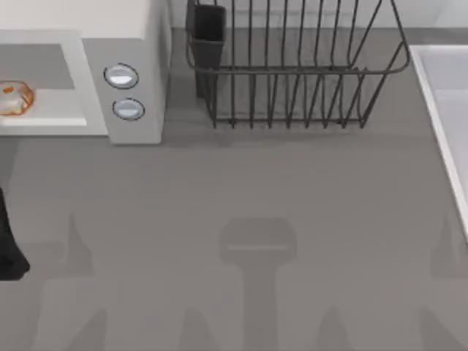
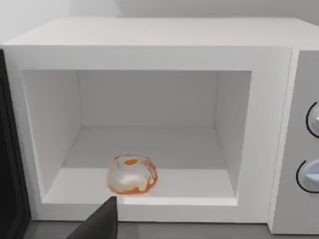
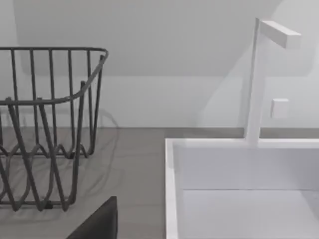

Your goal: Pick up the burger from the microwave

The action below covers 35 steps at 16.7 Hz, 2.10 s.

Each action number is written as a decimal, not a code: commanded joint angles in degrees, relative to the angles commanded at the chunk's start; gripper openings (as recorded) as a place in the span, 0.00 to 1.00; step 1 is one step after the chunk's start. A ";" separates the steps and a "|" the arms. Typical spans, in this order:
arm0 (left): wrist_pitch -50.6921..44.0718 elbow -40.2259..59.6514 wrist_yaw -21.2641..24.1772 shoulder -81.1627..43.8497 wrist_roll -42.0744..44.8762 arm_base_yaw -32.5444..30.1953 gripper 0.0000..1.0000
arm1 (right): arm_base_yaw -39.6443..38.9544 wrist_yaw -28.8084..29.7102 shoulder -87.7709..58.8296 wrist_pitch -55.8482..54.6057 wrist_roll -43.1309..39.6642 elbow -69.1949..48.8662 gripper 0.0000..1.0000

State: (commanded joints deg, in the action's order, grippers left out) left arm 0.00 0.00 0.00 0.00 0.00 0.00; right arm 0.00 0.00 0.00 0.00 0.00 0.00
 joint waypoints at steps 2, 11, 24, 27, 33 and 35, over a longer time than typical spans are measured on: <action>0.00 0.00 0.00 0.00 0.00 0.00 1.00 | 0.00 0.00 0.00 0.00 0.00 0.00 1.00; 0.00 0.00 0.00 0.00 0.00 0.00 1.00 | 0.00 0.00 0.00 0.00 0.00 0.00 1.00; 0.00 0.00 0.00 0.00 0.00 0.00 1.00 | 0.00 0.00 0.00 0.00 0.00 0.00 1.00; 1.51 1.32 0.28 -3.31 0.11 0.25 1.00 | 0.00 0.00 0.00 0.00 0.00 0.00 1.00; 10.87 9.54 1.97 -23.93 0.80 1.73 1.00 | 0.00 0.00 0.00 0.00 0.00 0.00 1.00; 15.39 13.53 2.77 -33.90 1.12 2.42 1.00 | 0.00 0.00 0.00 0.00 0.00 0.00 1.00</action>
State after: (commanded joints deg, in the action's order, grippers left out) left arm 15.39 13.53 2.77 -33.90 1.12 2.42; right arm 0.00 0.00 0.00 0.00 0.00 0.00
